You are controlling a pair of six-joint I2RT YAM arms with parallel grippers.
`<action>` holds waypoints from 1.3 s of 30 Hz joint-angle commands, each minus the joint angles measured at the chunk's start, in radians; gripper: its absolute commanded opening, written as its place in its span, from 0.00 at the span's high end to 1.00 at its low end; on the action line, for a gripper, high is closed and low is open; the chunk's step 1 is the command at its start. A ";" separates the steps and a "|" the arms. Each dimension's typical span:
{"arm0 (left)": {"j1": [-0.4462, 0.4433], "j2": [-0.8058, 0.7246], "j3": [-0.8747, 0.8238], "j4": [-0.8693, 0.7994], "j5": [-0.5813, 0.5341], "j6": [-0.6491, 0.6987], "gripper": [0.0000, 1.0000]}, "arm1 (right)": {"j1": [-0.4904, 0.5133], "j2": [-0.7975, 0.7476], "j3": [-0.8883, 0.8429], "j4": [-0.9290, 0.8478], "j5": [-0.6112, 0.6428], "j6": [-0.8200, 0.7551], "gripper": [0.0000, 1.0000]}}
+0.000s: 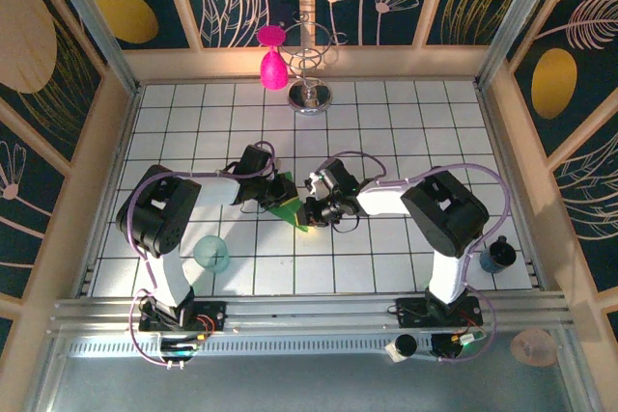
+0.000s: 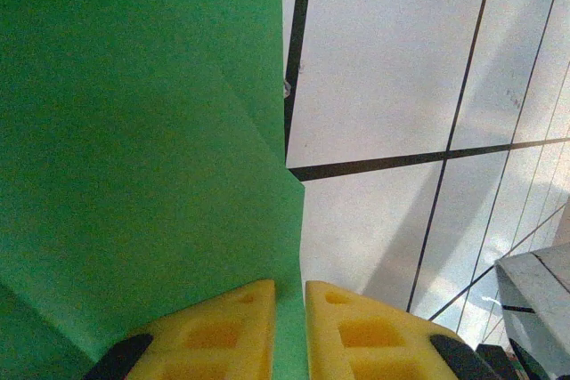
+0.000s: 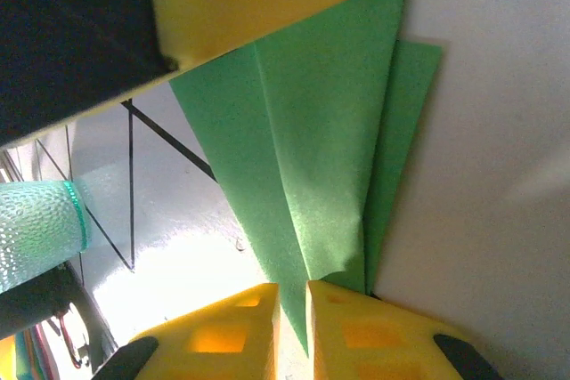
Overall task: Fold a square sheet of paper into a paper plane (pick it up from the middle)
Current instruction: Fourth fold the wing at the center of the table.
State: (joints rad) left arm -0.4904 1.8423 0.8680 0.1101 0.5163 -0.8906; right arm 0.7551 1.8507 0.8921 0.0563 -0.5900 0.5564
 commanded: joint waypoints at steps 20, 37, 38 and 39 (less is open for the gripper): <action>0.101 -0.171 -0.084 0.096 0.004 0.043 0.83 | -0.016 -0.008 0.002 -0.159 0.081 -0.112 0.86; 0.046 -0.030 -0.034 0.046 -0.029 0.030 0.85 | -0.016 0.001 0.000 -0.154 0.079 -0.098 0.86; 0.045 -0.027 -0.034 0.045 -0.032 0.028 0.85 | -0.016 -0.002 -0.002 -0.152 0.079 -0.096 0.86; 0.045 -0.023 -0.034 0.045 -0.035 0.026 0.85 | -0.017 -0.005 -0.002 -0.154 0.079 -0.095 0.86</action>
State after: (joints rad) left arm -0.4454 1.8015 0.8120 0.1799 0.5076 -0.8532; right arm 0.7475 1.8374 0.8970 -0.0086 -0.5655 0.4698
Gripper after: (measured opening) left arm 0.149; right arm 0.143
